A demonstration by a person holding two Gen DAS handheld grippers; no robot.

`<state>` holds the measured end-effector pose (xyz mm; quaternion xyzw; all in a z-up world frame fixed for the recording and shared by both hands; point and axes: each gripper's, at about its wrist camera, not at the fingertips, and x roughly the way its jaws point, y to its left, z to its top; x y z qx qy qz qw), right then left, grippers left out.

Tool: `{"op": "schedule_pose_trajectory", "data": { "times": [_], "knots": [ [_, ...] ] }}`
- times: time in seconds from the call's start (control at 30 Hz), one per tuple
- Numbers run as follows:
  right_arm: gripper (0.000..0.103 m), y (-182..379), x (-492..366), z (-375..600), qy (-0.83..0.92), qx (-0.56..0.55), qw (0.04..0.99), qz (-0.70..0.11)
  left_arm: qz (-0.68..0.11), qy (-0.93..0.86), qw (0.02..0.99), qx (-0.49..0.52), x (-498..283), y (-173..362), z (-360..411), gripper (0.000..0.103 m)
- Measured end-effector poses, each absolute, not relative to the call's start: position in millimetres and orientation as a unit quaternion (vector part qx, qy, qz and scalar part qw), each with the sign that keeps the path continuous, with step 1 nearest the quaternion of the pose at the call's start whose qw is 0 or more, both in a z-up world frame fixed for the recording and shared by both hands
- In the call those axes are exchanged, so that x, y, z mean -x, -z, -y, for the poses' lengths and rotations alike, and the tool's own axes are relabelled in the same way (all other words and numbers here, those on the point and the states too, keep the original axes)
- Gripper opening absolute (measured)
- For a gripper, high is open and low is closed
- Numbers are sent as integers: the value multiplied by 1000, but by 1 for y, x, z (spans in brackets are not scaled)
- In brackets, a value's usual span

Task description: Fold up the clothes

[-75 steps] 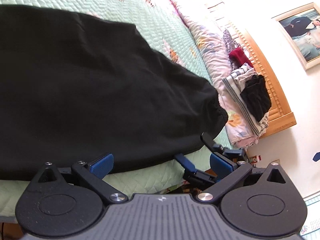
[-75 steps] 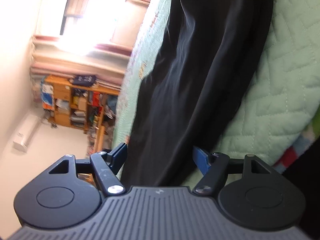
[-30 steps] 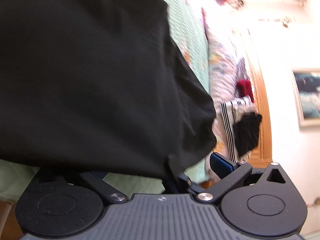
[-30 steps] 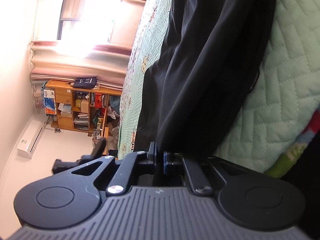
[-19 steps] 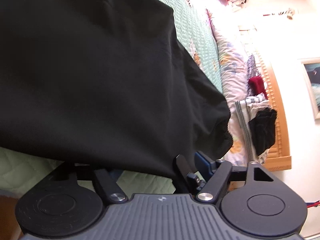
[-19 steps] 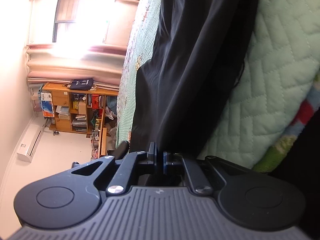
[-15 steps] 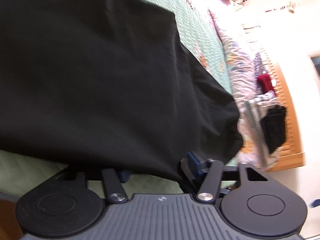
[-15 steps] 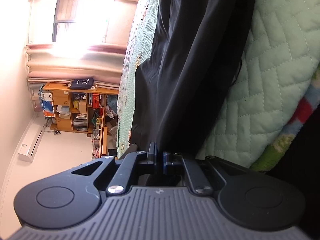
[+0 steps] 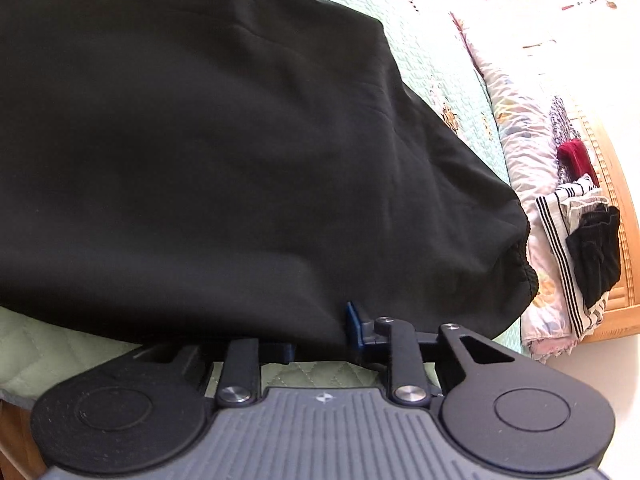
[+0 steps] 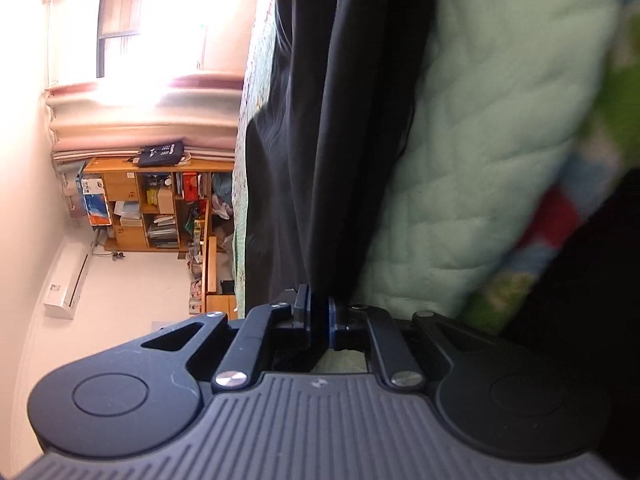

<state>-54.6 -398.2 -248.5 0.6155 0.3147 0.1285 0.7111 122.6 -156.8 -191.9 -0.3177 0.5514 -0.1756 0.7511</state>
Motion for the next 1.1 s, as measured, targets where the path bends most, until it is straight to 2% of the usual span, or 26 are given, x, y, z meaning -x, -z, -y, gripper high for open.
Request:
{"op": "schedule_pose_trajectory", "data": {
  "times": [0.13, 0.3, 0.37, 0.6, 0.83, 0.9, 0.97, 1.1],
  "knots": [
    [34, 230, 76, 424, -97, -588, 760, -261, -555, 171, 744, 329, -124, 195, 155, 28],
    [42, 223, 84, 462, -9, -589, 780, -211, -551, 168, 743, 341, -125, 196, 145, 26],
    [53, 223, 87, 472, 23, -589, 783, -200, -551, 168, 741, 345, -125, 196, 143, 26],
    [53, 219, 83, 487, 73, -580, 794, -169, -551, 168, 735, 358, -127, 196, 136, 24],
    [44, 212, 75, 502, 75, -562, 808, -159, -549, 164, 732, 369, -128, 196, 129, 24],
    [31, 213, 67, 502, 70, -559, 810, -165, -548, 164, 731, 372, -128, 196, 127, 24],
    [7, 215, 59, 501, 66, -556, 811, -171, -548, 162, 730, 375, -128, 195, 125, 24],
    [7, 215, 62, 496, 72, -569, 803, -161, -536, 145, 737, 384, -128, 191, 112, 24]
  ]
}}
